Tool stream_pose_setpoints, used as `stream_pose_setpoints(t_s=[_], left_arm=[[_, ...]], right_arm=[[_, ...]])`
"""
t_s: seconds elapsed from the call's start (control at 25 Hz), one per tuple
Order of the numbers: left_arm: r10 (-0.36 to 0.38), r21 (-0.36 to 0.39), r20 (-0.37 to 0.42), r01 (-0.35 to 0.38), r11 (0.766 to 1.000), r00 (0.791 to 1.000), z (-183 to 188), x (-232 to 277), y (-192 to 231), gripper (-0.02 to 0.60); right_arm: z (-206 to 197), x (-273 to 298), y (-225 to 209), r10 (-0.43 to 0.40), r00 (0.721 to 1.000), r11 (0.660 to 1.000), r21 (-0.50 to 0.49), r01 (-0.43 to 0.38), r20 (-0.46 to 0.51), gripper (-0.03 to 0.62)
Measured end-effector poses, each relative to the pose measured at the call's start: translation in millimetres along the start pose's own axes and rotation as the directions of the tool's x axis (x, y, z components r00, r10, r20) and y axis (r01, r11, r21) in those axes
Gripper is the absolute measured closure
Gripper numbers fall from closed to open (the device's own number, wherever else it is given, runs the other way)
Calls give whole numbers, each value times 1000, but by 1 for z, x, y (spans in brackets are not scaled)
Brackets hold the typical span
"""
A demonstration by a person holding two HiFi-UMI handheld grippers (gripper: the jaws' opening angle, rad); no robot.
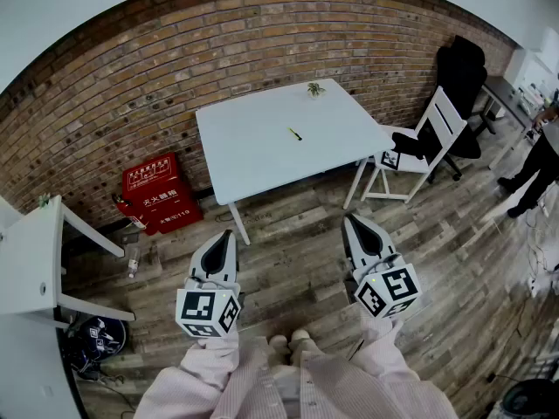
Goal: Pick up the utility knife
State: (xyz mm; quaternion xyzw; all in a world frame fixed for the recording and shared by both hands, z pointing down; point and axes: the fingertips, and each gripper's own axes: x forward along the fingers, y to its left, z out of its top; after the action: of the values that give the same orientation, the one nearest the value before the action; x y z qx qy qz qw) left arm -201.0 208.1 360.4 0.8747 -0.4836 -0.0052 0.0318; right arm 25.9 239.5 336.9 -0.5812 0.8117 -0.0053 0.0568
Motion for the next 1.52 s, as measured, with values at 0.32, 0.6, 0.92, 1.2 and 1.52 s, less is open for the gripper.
stream_pose_setpoints(t_s=[0.32, 0.6, 0.92, 1.2, 1.52], left_arm=[[13, -7, -13, -13, 1000, 1000, -5, -4, -9, 589], [36, -18, -7, -36, 999, 999, -6, 2, -12, 589], [67, -29, 6, -67, 997, 998, -9, 14, -18, 589], [88, -39, -7, -88, 995, 996, -17, 18, -25, 589], [104, -55, -24, -105, 993, 994, -22, 31, -19, 589]], right_arm=[[-5, -10, -11, -10, 1000, 999, 30, 10, 0, 591], [-11, -8, -32, -24, 1000, 998, 57, 25, -20, 585], [-18, -1, -53, -4, 999, 998, 68, 6, -32, 485], [-26, 1, -65, 9, 999, 995, 96, -5, -43, 441], [-28, 12, -77, 2, 999, 995, 101, 3, -54, 441]])
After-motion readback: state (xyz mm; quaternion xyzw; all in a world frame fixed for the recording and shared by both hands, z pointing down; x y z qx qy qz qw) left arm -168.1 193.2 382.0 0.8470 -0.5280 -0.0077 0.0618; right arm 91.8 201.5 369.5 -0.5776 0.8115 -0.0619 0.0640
